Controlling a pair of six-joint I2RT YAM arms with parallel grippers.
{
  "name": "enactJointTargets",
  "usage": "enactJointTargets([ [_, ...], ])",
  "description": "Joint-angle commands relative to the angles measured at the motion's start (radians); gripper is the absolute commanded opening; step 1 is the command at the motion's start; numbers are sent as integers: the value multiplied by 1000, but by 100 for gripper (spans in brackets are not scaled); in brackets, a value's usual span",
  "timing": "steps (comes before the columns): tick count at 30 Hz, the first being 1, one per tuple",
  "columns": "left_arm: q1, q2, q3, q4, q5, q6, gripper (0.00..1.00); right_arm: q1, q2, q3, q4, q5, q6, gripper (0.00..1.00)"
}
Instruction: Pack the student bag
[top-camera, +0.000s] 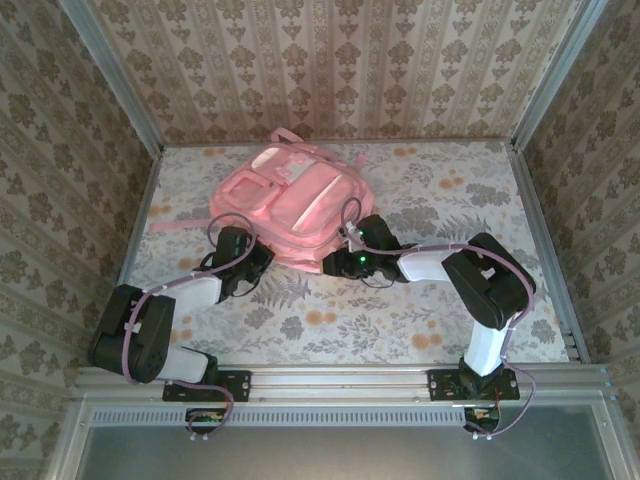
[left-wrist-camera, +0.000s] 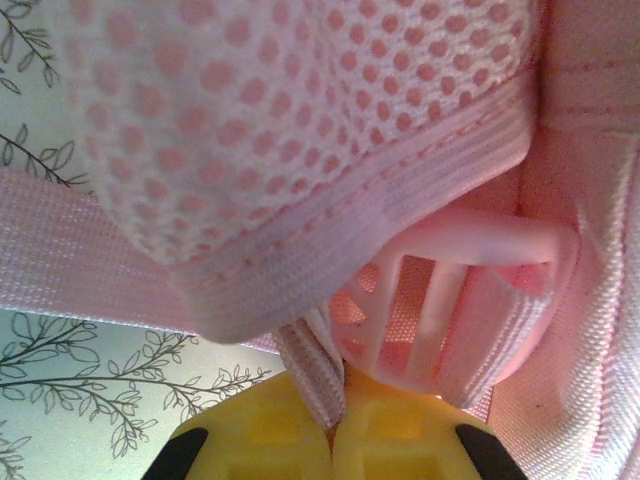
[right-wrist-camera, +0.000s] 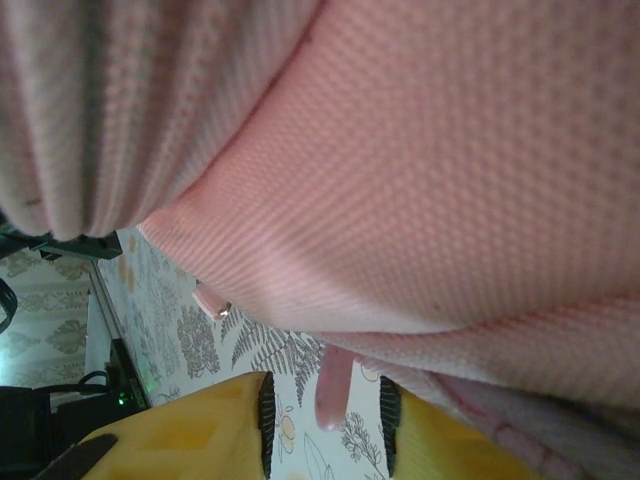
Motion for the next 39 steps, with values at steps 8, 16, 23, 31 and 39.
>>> enactJointTargets([
  [8, -2, -22, 16, -50, -17, 32, 0, -8, 44, 31, 55, -5, 42, 9],
  [16, 7, -15, 34, -83, -23, 48, 0, -30, -39, -24, 0, 17, 4, 0],
  [23, 29, -45, 41, -137, -39, 72, 0, -64, -105, -50, -103, 44, -50, 0],
  [31, 38, -66, 48, -169, -46, 86, 0, -86, -120, -43, -195, 66, -111, 0],
  [39, 46, -80, 44, -190, -52, 96, 0, -103, -171, -29, -308, 130, -198, 0],
])
